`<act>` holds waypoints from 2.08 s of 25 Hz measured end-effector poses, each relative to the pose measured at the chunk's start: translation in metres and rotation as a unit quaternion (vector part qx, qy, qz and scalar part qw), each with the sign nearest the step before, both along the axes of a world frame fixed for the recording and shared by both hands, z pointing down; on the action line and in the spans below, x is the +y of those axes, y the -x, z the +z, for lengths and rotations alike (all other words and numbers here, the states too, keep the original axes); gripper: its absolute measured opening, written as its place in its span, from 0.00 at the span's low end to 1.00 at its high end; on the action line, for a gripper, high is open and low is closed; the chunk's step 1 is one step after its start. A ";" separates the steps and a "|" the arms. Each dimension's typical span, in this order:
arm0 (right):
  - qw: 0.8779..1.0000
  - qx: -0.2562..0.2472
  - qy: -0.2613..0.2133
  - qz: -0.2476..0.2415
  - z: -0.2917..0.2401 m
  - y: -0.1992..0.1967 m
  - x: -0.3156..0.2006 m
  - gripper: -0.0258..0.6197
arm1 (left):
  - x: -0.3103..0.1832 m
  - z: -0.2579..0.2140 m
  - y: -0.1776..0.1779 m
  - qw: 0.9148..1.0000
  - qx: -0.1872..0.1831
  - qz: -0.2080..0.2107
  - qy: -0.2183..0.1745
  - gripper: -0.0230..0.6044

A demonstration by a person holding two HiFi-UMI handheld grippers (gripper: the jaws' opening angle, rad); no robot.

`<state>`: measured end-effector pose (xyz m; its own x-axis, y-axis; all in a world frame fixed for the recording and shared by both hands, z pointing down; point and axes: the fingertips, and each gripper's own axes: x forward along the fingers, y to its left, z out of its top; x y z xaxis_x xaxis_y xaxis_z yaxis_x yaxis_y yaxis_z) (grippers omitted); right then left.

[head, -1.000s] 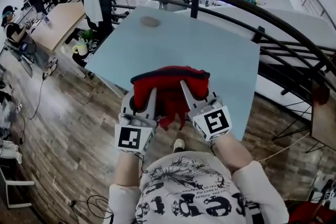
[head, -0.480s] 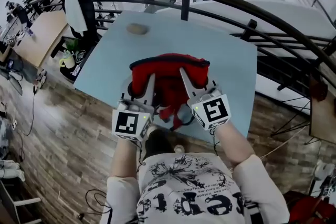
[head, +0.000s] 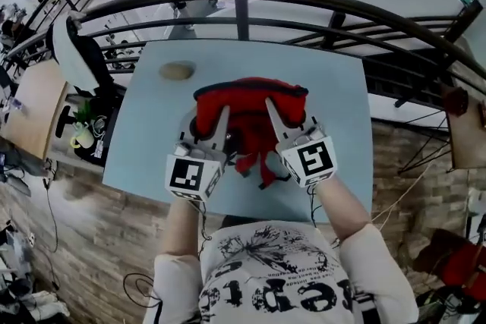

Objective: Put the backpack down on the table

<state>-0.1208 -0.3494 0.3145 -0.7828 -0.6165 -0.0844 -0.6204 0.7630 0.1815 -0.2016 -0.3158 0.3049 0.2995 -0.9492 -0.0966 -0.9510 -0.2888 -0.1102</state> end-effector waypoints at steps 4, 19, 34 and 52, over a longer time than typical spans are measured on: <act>0.999 0.000 0.002 0.048 0.007 0.014 -0.040 0.09 | -0.047 0.006 0.017 0.999 -0.003 0.050 0.009 0.11; 0.992 0.025 0.022 0.119 0.033 0.081 -0.211 0.09 | -0.228 0.034 0.088 0.993 0.007 0.115 0.028 0.11; 0.987 0.024 0.083 0.134 0.113 0.082 -0.202 0.11 | -0.221 0.110 0.090 0.988 0.004 0.137 0.064 0.11; 0.970 0.034 0.218 0.105 0.214 0.036 -0.073 0.18 | -0.088 0.212 0.050 0.981 0.015 0.115 0.157 0.11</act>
